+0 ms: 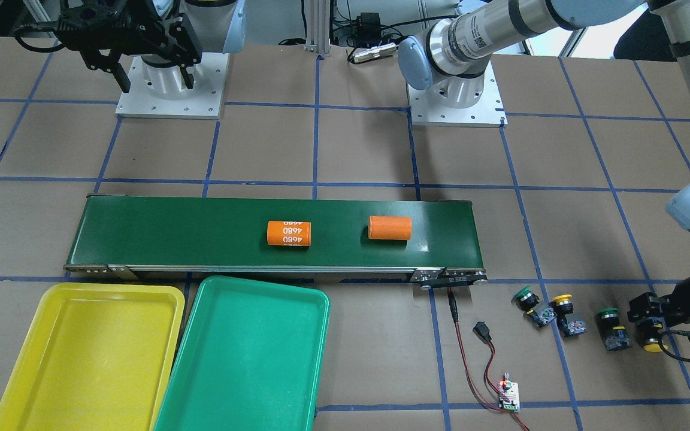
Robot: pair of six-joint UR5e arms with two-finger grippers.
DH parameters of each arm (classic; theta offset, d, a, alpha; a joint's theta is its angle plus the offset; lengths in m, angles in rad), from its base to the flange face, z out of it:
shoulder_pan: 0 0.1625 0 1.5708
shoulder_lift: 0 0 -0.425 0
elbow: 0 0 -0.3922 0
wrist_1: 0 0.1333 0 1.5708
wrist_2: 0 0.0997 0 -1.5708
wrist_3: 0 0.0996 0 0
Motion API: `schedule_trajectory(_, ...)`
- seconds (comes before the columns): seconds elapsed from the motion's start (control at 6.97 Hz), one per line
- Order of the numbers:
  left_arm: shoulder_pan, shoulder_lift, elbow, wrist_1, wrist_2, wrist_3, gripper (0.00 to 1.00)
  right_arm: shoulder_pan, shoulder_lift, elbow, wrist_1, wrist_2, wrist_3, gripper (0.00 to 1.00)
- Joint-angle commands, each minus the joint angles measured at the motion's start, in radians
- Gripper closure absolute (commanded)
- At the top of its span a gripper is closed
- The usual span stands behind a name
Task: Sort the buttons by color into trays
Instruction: 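Grasp the yellow-capped button with the left gripper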
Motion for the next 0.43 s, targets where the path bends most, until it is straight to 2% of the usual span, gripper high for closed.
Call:
schedule_trajectory(0.0,-0.003,-0.004,0.018,-0.009,0.009,0.006,1.0,0.001,0.0,0.0,0.0,0.0,0.001,0.0)
schedule_trajectory(0.29,-0.003,0.001,0.026,-0.018,0.001,0.014,1.0,0.001,0.0,0.0,0.0,0.0,0.001,0.0)
